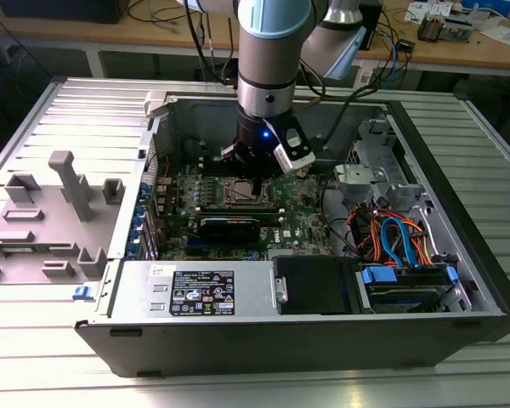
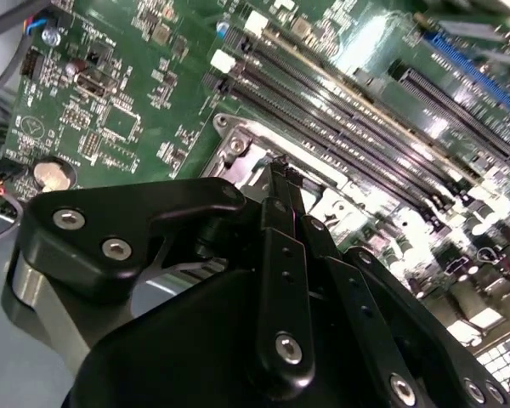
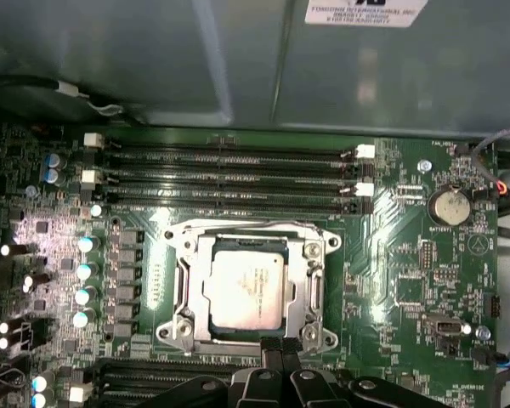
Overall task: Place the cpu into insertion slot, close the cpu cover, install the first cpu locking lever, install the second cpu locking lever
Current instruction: 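Install the second cpu locking lever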
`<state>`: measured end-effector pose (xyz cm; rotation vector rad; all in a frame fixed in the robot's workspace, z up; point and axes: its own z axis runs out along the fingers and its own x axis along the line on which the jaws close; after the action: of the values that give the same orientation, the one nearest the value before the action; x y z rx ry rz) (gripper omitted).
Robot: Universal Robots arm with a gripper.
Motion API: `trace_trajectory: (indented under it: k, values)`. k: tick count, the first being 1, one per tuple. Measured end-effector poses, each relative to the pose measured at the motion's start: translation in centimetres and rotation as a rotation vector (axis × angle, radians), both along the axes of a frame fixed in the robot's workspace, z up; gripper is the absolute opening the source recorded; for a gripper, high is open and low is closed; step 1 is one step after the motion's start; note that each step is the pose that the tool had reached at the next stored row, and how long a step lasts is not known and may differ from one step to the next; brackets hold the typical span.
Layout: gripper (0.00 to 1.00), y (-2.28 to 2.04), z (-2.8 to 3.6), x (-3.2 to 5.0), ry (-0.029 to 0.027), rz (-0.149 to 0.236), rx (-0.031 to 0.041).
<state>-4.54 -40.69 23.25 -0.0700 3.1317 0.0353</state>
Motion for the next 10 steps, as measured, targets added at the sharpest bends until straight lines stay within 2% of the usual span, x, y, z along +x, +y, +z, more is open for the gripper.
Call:
trace_trajectory:
  k: [3,10]
  values:
    - [0.11,-0.36,0.0,0.0,0.0,0.0,0.0001]
    - [0.11,-0.4,0.0,0.0,-0.0001,0.0,0.0001]
